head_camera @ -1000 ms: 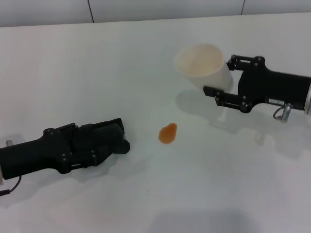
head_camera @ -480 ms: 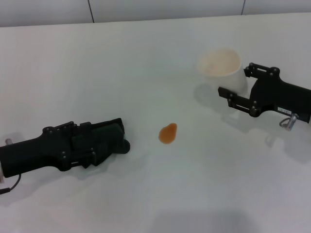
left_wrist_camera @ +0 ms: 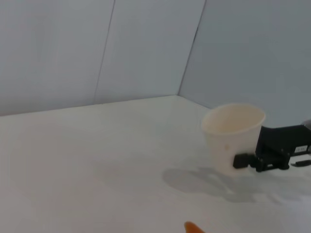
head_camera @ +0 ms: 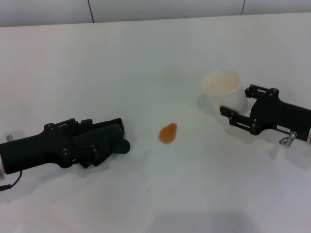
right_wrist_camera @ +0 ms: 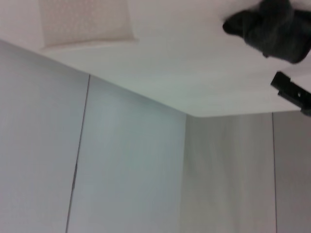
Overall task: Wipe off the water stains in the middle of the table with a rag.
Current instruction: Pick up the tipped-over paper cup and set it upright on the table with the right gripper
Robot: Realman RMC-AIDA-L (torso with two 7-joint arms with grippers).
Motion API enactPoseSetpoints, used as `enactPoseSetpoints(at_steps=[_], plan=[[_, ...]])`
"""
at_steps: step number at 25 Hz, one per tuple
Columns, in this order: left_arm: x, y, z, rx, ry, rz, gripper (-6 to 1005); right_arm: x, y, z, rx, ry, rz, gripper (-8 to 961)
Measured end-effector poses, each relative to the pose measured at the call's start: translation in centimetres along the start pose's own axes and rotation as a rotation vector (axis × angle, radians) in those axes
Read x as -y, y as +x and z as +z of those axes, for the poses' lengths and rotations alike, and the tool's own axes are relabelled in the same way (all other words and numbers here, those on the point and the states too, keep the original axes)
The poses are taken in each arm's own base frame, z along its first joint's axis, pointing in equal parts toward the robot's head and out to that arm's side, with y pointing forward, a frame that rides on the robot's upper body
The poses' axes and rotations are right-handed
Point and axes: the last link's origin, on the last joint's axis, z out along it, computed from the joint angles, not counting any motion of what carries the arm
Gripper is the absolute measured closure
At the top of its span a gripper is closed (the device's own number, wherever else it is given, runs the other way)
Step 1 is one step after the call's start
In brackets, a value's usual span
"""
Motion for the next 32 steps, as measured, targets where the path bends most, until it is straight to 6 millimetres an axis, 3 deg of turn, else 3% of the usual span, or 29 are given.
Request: enactPoseSetpoints(at_steps=[9,32], plan=[[0.1,0.1,0.0,0.001,0.002,0.002,237,-0.7,1.5,0.5,-0.088,-0.013,-0.01,354],[0.1,0.0,-0.1,0.001,0.004,0.002,243,-0.8,1.7,0.0,-0.094,-0.012,-0.009,364]])
